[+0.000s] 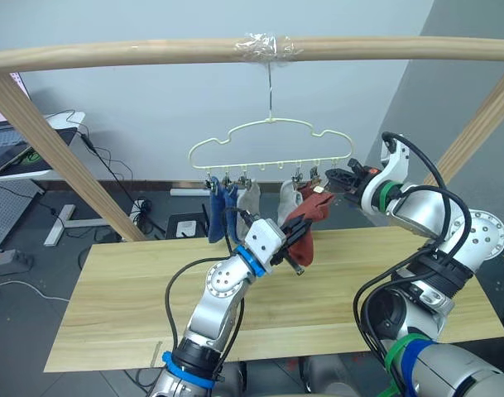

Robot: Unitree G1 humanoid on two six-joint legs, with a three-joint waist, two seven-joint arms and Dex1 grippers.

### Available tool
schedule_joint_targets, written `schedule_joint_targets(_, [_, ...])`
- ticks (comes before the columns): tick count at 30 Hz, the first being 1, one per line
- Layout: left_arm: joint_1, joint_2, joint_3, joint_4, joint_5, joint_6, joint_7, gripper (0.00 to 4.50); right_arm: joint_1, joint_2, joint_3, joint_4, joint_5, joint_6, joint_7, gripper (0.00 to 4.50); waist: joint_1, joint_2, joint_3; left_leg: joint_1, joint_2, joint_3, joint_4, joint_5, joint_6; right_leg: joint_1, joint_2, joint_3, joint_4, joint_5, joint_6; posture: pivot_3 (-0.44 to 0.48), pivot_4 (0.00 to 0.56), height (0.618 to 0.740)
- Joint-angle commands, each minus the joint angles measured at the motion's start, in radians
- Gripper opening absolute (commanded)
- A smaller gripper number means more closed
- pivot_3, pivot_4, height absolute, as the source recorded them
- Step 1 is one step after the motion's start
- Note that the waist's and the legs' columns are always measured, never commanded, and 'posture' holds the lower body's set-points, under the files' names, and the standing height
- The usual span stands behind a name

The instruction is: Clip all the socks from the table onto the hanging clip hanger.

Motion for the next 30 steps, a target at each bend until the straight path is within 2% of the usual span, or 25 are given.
schedule_joint_targets(1, [-0.016, -0.01, -0.008, 0.013, 0.007, -0.038, 0.008, 0.01, -0.005, -0.004, -0.011, -0.003, 0.085, 0.008, -0.048, 0.0, -0.001, 0.0, 0.0, 0.0, 0.0, 0.0, 0.0, 0.0, 0.0, 0.0, 0.0, 0.0, 0.0, 0.0, 0.0, -0.118, 0.149, 0.74])
schedule_joint_targets(7, [-0.042, -0.021, -0.008, 0.046, 0.018, -0.067, 0.02, 0.01, 0.028, -0.031, 0.044, 0.027, 0.222, -0.038, -0.135, 0.0, -0.002, 0.0, 0.0, 0.0, 0.0, 0.0, 0.0, 0.0, 0.0, 0.0, 0.0, 0.0, 0.0, 0.0, 0.0, -0.117, 0.15, 0.74])
schedule_joint_targets(12, [-0.065, -0.04, -0.009, 0.064, 0.025, -0.077, 0.038, 0.01, 0.088, -0.114, 0.164, 0.055, 0.378, -0.133, -0.193, 0.0, -0.002, 0.001, 0.001, -0.001, 0.0, 0.0, 0.0, 0.0, 0.0, 0.0, 0.0, 0.0, -0.001, 0.0, 0.001, -0.112, 0.144, 0.74])
schedule_joint_targets(13, [-0.066, -0.043, -0.011, 0.063, 0.023, -0.076, 0.037, 0.0, 0.101, -0.134, 0.19, 0.058, 0.41, -0.158, -0.201, 0.66, -0.002, 0.001, 0.001, -0.001, 0.0, 0.0, 0.0, 0.0, 0.0, 0.0, 0.0, 0.0, -0.001, 0.0, 0.001, -0.112, 0.143, 0.74])
schedule_joint_targets(14, [-0.067, -0.045, -0.013, 0.061, 0.018, -0.072, 0.032, 0.0, 0.112, -0.157, 0.216, 0.061, 0.438, -0.184, -0.204, 0.86, -0.002, 0.001, 0.001, -0.001, 0.0, 0.0, 0.0, 0.0, 0.0, 0.0, 0.0, 0.0, -0.001, -0.001, 0.001, -0.111, 0.141, 0.74])
schedule_joint_targets(17, [-0.062, -0.048, -0.02, 0.048, -0.008, -0.04, 0.012, 0.0, 0.138, -0.237, 0.287, 0.067, 0.496, -0.254, -0.192, 1.99, -0.002, 0.001, 0.001, -0.001, 0.0, 0.0, 0.0, 0.0, 0.0, 0.0, 0.0, 0.0, -0.001, -0.001, 0.001, -0.112, 0.139, 0.74])
schedule_joint_targets(22, [-0.046, -0.061, -0.02, 0.002, -0.096, 0.121, -0.012, 0.0, 0.151, -0.398, 0.362, 0.055, 0.451, -0.306, -0.035, 3.86, -0.002, 0.001, 0.001, -0.002, -0.001, 0.0, 0.001, 0.0, 0.001, 0.0, 0.0, 0.0, -0.001, -0.001, 0.001, -0.115, 0.134, 0.74])
schedule_joint_targets(24, [-0.043, -0.071, -0.002, -0.012, -0.156, 0.2, -0.017, 0.49, 0.157, -0.457, 0.382, 0.032, 0.396, -0.336, 0.054, 4.5, -0.002, 0.001, 0.001, -0.002, 0.0, 0.0, 0.001, 0.0, 0.001, 0.0, 0.0, 0.0, -0.002, -0.001, 0.002, -0.115, 0.135, 0.74])
schedule_joint_targets(27, [-0.048, -0.076, 0.024, -0.014, -0.245, 0.33, -0.03, 1.28, 0.194, -0.534, 0.43, -0.045, 0.254, -0.401, 0.216, 4.5, -0.002, 0.001, 0.001, -0.002, 0.0, 0.0, 0.001, 0.0, 0.001, 0.0, 0.0, -0.001, -0.002, -0.001, 0.002, -0.12, 0.131, 0.74])
schedule_joint_targets(30, [-0.053, -0.065, 0.029, -0.007, -0.277, 0.402, -0.05, 2.18, 0.277, -0.602, 0.527, -0.148, 0.066, -0.49, 0.384, 4.5, -0.001, 0.001, 0.001, -0.003, 0.0, -0.001, 0.001, 0.0, 0.001, 0.0, 0.0, -0.001, -0.003, -0.001, 0.003, -0.121, 0.131, 0.74])
